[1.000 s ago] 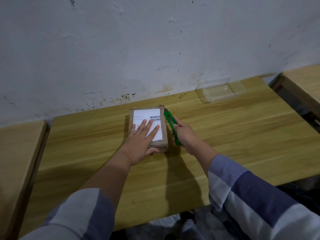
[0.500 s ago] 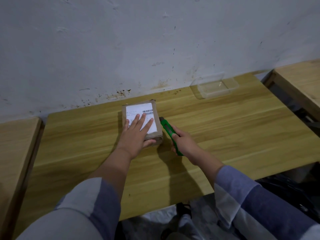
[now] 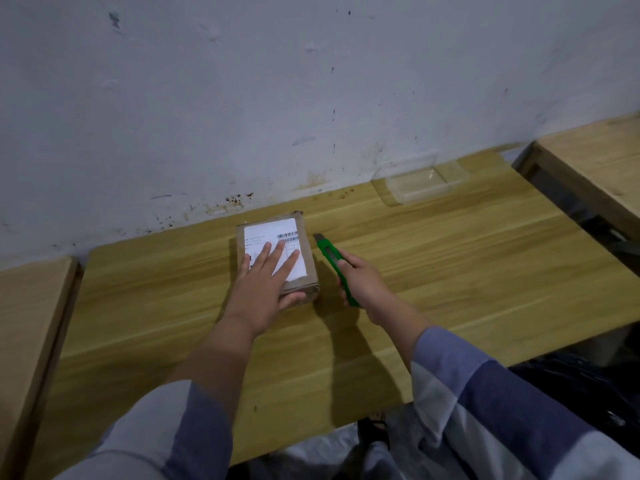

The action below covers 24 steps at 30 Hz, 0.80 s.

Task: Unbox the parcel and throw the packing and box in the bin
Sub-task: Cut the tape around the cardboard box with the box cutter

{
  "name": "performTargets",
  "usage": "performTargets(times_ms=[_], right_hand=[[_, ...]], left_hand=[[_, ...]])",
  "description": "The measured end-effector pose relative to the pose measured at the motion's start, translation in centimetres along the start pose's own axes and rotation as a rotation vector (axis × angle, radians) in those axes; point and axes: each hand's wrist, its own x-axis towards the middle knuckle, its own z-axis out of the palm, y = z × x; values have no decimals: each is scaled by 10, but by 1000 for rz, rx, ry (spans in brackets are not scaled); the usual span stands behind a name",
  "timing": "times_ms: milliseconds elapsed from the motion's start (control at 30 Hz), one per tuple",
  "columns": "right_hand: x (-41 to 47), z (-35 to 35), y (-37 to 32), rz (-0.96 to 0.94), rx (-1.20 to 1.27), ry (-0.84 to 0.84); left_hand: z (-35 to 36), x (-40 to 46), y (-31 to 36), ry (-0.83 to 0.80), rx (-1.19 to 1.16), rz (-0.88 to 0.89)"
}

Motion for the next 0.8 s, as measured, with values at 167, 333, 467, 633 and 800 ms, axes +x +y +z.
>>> performTargets(times_ms=[167, 333, 467, 633, 800], right_hand=[[19, 9, -7, 9, 11, -22], [25, 17, -10, 4, 7, -35], [27, 16, -7, -13, -22, -17], [29, 15, -9, -28, -45, -27], [23, 7, -6, -61, -160, -38]], left_hand=[[3, 2, -3, 26, 5, 5], [8, 4, -6, 38, 45, 10], [10, 5, -8, 51, 68, 14], [10, 5, -7, 51, 88, 6], [11, 2, -6, 50, 62, 9]])
